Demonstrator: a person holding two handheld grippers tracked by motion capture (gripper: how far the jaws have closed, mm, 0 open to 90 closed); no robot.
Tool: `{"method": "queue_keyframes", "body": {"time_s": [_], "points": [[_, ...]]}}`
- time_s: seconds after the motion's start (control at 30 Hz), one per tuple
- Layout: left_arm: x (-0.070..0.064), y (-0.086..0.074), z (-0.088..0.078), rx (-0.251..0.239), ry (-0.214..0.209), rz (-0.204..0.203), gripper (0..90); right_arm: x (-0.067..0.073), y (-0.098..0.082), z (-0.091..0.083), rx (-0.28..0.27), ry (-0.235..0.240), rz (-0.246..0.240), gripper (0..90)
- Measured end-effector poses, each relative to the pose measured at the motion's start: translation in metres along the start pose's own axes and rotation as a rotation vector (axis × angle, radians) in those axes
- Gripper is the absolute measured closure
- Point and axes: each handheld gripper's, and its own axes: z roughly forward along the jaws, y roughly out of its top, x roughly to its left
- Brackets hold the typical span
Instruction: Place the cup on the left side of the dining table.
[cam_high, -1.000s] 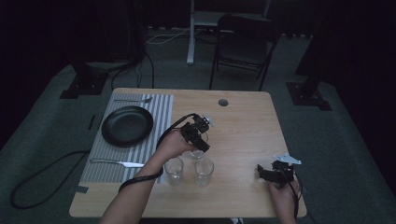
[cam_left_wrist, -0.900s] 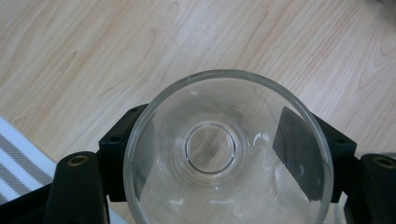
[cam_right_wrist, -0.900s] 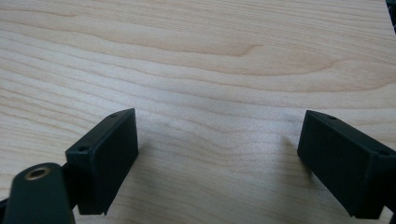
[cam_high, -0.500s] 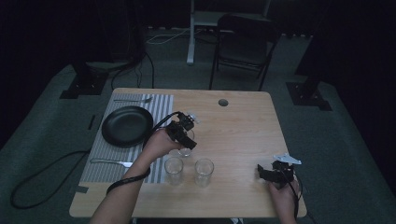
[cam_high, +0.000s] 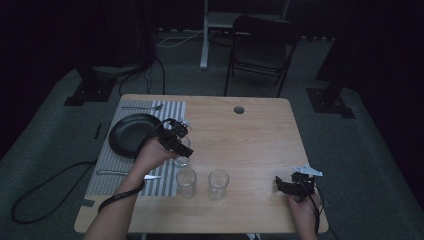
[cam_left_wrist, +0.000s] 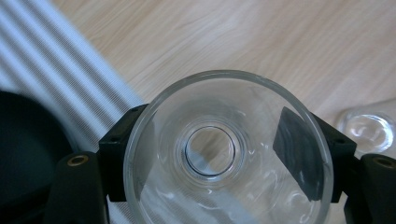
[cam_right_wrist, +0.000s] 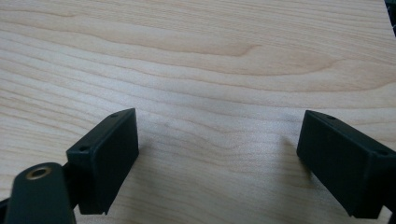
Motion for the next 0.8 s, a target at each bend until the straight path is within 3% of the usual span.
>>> {"method": "queue_keyframes", "body": {"time_s": [0.37,0.47,0.8], "points": [[0.029,-0.029,-0.002,-0.016,0.028,-0.093,28.9,0.000,0.000,0.000,0.000,0.000,0.000,12.3],[0.033,-0.035,0.000,0.007,0.044,-0.093,28.9,0.000,0.000,0.000,0.000,0.000,0.000,12.3],[0.051,-0.054,0.005,0.012,0.060,-0.144,28.9,0.000,0.000,0.000,0.000,0.000,0.000,12.3]]}}
